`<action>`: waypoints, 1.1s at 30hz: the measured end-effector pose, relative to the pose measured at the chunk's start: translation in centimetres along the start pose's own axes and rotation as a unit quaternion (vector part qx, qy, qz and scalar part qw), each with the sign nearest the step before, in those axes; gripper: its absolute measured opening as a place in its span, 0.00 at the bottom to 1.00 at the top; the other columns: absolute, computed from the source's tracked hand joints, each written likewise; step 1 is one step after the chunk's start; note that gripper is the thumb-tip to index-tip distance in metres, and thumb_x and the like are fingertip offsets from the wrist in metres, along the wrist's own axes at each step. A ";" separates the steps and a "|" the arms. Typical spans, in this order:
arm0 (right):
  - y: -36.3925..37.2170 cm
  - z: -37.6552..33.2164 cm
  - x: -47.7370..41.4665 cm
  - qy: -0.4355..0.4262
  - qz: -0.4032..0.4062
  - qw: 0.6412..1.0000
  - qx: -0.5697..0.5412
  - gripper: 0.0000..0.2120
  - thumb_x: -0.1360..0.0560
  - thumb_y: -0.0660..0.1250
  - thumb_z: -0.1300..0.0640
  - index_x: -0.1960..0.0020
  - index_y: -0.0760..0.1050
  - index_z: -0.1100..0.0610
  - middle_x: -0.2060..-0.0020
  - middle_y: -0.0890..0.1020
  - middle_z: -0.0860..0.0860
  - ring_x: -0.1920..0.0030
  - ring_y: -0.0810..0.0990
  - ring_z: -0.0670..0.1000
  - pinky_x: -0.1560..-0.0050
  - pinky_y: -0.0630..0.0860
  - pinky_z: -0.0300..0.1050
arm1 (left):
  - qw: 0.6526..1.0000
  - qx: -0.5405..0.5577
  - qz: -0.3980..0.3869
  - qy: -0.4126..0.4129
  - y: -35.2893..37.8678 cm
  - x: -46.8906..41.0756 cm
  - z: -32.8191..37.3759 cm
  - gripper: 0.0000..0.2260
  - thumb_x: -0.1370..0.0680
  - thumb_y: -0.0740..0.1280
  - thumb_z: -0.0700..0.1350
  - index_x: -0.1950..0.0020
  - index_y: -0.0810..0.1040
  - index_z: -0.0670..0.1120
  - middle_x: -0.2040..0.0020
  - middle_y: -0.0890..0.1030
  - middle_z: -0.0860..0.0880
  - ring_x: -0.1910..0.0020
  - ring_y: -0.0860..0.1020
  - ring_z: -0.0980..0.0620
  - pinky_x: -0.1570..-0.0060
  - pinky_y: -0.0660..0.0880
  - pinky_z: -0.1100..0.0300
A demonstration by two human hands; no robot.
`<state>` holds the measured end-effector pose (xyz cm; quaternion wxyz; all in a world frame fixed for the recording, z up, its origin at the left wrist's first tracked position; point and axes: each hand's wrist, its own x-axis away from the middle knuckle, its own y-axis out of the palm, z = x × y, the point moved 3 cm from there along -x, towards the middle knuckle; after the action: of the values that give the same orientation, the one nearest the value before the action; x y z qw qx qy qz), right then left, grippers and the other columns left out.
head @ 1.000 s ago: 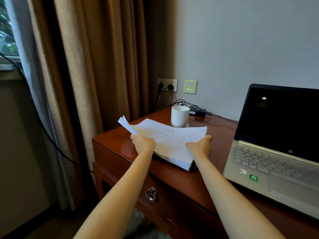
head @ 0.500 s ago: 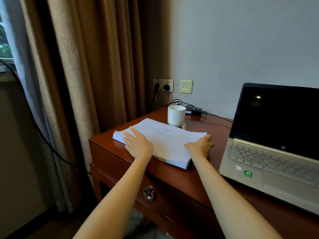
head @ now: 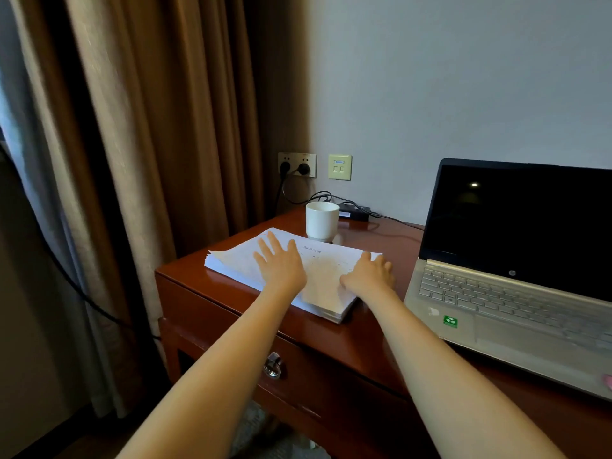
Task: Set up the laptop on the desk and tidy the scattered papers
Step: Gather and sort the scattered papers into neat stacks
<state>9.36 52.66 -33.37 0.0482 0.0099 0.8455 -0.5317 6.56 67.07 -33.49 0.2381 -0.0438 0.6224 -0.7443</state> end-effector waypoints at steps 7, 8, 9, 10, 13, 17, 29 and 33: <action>-4.3 3.4 -0.6 -0.068 -0.033 0.990 0.122 0.33 0.23 0.60 0.44 0.23 0.50 0.51 0.23 0.47 0.55 0.24 0.44 0.60 0.27 0.49 0.59 | 0.992 -0.035 -0.083 0.092 -2.1 -1.1 5.2 0.29 0.19 0.57 0.49 0.22 0.45 0.49 0.23 0.38 0.40 0.25 0.38 0.37 0.28 0.41 0.40; -4.8 4.2 -0.7 -0.062 -0.048 0.988 0.136 0.34 0.23 0.58 0.42 0.23 0.48 0.49 0.23 0.45 0.55 0.24 0.42 0.60 0.27 0.46 0.60 | 0.990 -0.039 -0.089 0.099 -2.4 -1.0 6.0 0.29 0.18 0.56 0.50 0.22 0.44 0.49 0.23 0.38 0.40 0.25 0.37 0.37 0.28 0.40 0.40; -5.2 4.9 -0.8 -0.054 -0.058 0.986 0.144 0.34 0.22 0.57 0.40 0.23 0.47 0.49 0.23 0.44 0.55 0.24 0.40 0.61 0.27 0.45 0.62 | 0.989 -0.039 -0.094 0.105 -2.6 -1.0 6.8 0.29 0.18 0.56 0.50 0.22 0.44 0.50 0.23 0.37 0.39 0.25 0.37 0.37 0.28 0.39 0.40; -5.7 5.7 -0.9 -0.044 -0.065 0.985 0.150 0.34 0.22 0.55 0.38 0.23 0.47 0.49 0.23 0.43 0.55 0.24 0.40 0.61 0.27 0.44 0.62 | 0.988 -0.035 -0.099 0.113 -2.8 -0.8 7.6 0.29 0.19 0.56 0.50 0.22 0.44 0.50 0.23 0.37 0.39 0.25 0.37 0.37 0.29 0.39 0.40; -7.2 7.9 -0.8 -0.011 -0.070 0.983 0.167 0.34 0.23 0.54 0.37 0.23 0.46 0.48 0.23 0.43 0.55 0.24 0.40 0.61 0.27 0.42 0.63 | 0.979 -0.030 -0.124 0.159 -3.2 -0.2 10.2 0.32 0.20 0.57 0.55 0.22 0.43 0.52 0.23 0.37 0.40 0.25 0.35 0.38 0.29 0.38 0.40; -9.4 11.3 -0.3 0.028 -0.066 0.983 0.169 0.34 0.23 0.53 0.36 0.23 0.47 0.48 0.23 0.44 0.54 0.24 0.40 0.60 0.27 0.40 0.63 | 0.964 -0.046 -0.159 0.210 -3.3 0.9 13.8 0.33 0.20 0.55 0.59 0.22 0.41 0.53 0.24 0.35 0.42 0.25 0.34 0.39 0.28 0.37 0.42; -15.7 23.1 3.5 0.126 -0.007 0.976 0.180 0.30 0.21 0.50 0.39 0.23 0.47 0.48 0.23 0.46 0.54 0.24 0.42 0.59 0.27 0.42 0.62 | 0.913 0.026 -0.182 0.365 -2.5 5.9 26.3 0.30 0.19 0.52 0.60 0.22 0.44 0.53 0.22 0.39 0.43 0.25 0.35 0.40 0.28 0.37 0.43; -17.7 26.2 5.3 0.161 -0.011 0.971 0.179 0.30 0.20 0.49 0.39 0.23 0.47 0.48 0.23 0.46 0.55 0.23 0.43 0.59 0.27 0.44 0.61 | 0.894 0.035 -0.187 0.406 -2.1 8.3 29.9 0.29 0.19 0.53 0.59 0.22 0.46 0.52 0.22 0.42 0.43 0.25 0.37 0.40 0.28 0.38 0.44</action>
<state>4.75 21.16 -29.23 -0.0968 0.0940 0.7333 -0.6664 9.40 36.87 -26.79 -0.1777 0.1554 0.6187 -0.7493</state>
